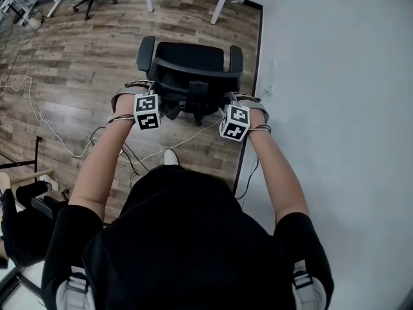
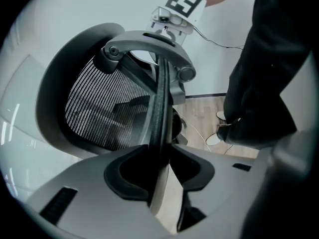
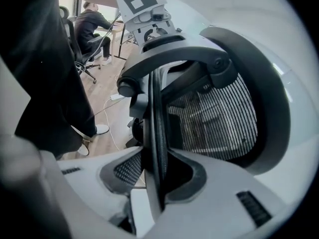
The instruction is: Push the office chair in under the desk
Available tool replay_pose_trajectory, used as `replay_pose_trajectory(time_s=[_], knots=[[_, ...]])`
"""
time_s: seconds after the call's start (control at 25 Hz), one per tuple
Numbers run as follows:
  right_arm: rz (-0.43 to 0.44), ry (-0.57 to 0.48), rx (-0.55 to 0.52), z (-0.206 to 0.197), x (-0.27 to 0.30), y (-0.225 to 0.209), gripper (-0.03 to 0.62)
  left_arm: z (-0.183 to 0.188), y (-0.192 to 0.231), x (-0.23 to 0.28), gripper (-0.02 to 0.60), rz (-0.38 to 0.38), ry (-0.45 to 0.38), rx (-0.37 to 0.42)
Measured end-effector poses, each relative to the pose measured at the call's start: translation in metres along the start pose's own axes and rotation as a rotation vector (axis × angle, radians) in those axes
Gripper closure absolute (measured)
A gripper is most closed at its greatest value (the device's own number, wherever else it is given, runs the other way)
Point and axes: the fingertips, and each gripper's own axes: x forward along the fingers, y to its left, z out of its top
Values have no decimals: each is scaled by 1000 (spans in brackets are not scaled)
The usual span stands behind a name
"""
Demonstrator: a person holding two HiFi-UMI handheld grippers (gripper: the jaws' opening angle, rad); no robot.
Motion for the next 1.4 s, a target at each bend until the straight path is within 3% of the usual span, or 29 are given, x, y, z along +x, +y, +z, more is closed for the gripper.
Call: replay_pose_trajectory(time_s=[0.48,1.04,1.4], knots=[[-75,-21,0,3,12,-25,465,-7,28,14,448,-30,7,-19],[-61,-37,-11,20,33,-78,462,-31,76,22,440,-34,-6,-44],[-2,-32,-10,33,61,-123,465,-51,119,39,440,-36,7,-55]])
